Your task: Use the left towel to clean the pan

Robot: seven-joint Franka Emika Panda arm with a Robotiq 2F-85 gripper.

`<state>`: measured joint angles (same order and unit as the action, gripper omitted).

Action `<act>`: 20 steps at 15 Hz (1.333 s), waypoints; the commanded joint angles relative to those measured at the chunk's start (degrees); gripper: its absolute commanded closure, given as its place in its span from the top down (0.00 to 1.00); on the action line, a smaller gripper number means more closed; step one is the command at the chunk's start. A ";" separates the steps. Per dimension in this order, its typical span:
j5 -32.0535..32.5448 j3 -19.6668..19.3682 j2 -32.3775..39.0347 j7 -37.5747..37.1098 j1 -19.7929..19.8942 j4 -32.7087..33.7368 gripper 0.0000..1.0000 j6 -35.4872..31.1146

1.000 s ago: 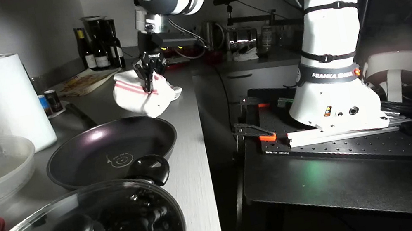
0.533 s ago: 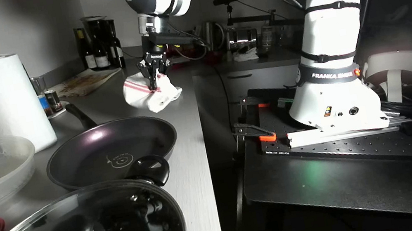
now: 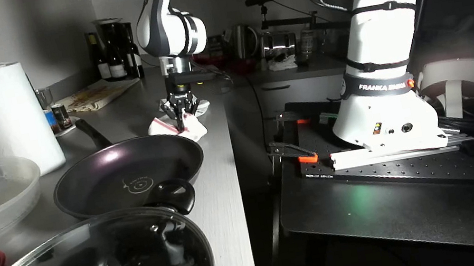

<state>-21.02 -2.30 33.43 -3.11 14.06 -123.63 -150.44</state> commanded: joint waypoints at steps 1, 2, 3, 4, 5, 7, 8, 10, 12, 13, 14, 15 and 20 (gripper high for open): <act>-0.87 0.67 4.64 -0.46 1.33 5.94 0.04 3.43; -0.96 0.60 4.36 -0.52 1.35 6.34 0.04 4.14; -0.93 0.57 4.41 -0.51 1.33 6.54 0.04 4.10; -0.88 0.57 4.20 -0.52 1.21 6.47 0.04 4.01; -0.87 0.63 4.04 -0.41 1.16 6.46 0.04 3.92; -0.83 0.78 3.50 -0.37 0.94 5.90 0.42 3.60; -0.83 0.94 3.18 -0.17 0.89 5.50 0.47 3.44; -0.97 1.33 2.56 0.17 0.82 4.64 0.62 2.84; -0.87 1.48 1.92 0.16 0.58 3.79 0.77 2.25; -0.91 1.62 1.66 0.29 0.62 3.47 0.83 2.10; -0.90 1.66 1.40 0.37 0.59 3.14 0.92 1.92; -0.84 1.60 0.95 0.28 0.45 2.62 0.98 1.59; -0.39 1.25 -2.24 0.17 -0.11 -1.24 1.00 -1.40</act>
<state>-21.02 -0.90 35.11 -3.22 14.73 -120.37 -149.39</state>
